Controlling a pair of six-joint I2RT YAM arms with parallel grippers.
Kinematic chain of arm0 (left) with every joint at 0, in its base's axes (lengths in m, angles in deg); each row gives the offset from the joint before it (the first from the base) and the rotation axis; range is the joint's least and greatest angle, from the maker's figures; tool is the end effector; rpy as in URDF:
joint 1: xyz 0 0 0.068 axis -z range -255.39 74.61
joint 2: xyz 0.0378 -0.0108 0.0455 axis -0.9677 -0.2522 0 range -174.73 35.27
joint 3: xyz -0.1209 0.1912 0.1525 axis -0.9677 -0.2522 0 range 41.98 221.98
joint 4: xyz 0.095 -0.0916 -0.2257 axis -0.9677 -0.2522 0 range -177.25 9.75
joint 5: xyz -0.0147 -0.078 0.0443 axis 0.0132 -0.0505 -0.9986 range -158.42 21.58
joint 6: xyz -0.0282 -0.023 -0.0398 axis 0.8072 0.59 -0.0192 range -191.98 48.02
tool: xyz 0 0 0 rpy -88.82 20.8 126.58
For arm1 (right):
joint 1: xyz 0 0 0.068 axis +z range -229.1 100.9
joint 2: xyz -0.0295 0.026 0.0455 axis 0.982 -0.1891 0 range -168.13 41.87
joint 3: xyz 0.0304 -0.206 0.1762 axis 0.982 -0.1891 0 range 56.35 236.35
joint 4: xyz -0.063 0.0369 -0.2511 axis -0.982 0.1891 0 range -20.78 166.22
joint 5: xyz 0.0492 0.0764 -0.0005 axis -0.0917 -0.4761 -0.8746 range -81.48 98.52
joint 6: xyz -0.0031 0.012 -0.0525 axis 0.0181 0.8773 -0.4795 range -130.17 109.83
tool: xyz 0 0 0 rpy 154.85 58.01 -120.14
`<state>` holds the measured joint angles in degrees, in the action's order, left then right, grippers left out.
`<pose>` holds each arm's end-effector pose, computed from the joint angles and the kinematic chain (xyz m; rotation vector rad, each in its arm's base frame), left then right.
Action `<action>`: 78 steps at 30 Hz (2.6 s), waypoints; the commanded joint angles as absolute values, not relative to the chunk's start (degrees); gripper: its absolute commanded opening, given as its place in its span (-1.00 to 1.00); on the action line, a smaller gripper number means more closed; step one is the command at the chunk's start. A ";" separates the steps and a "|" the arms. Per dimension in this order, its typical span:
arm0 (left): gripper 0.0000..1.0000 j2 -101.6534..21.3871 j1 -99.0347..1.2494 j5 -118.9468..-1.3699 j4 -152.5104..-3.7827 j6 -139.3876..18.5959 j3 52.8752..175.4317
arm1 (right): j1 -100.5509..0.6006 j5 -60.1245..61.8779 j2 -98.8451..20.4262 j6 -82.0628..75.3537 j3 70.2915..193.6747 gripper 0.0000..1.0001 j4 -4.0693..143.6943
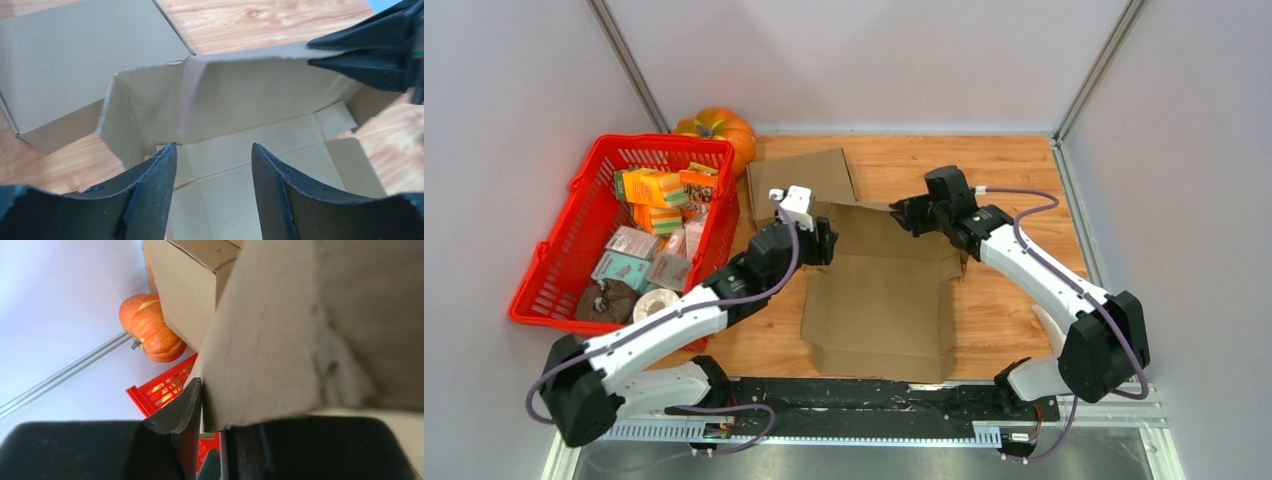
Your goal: Fold the paper box
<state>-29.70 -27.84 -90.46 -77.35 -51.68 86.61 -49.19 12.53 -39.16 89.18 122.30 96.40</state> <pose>0.1860 -0.1836 0.2917 0.1798 1.8692 -0.4611 0.2717 0.1535 0.2947 1.4858 2.0748 0.9820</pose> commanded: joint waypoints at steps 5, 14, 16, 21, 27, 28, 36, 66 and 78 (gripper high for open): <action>0.40 -16.93 -38.02 -83.98 -93.43 -48.78 84.62 | -49.57 12.03 -35.39 86.86 117.53 -0.60 92.77; 0.42 -27.38 -39.27 -86.62 -86.94 -51.31 84.17 | -50.01 11.50 -35.03 86.07 117.52 -0.56 92.51; 0.39 -31.93 -39.53 -86.87 -88.76 -51.85 87.23 | -49.92 11.51 -34.95 85.90 117.70 -0.56 92.60; -0.25 -38.20 -39.88 -85.91 -90.71 -52.55 92.34 | -50.01 11.51 -35.30 85.10 117.79 -0.71 92.51; -1.00 -36.71 -39.18 -80.12 -89.74 -52.82 92.87 | -50.01 11.24 -35.21 83.79 116.82 -0.82 92.07; -1.00 -35.67 -39.01 -78.80 -90.09 -52.64 93.05 | -50.01 11.59 -35.21 82.83 116.90 -0.84 92.33; -1.00 -34.42 -37.78 -68.69 -93.35 -43.68 95.42 | -48.78 12.12 -34.16 78.95 114.28 -0.95 91.64; -0.12 -21.54 -29.78 -67.97 -63.44 -49.90 70.90 | -46.14 17.22 -22.99 60.85 98.45 -0.81 80.03; -0.31 -11.80 -29.78 -88.65 -81.38 -56.49 71.86 | -48.87 14.50 -22.55 62.25 98.18 -0.75 79.50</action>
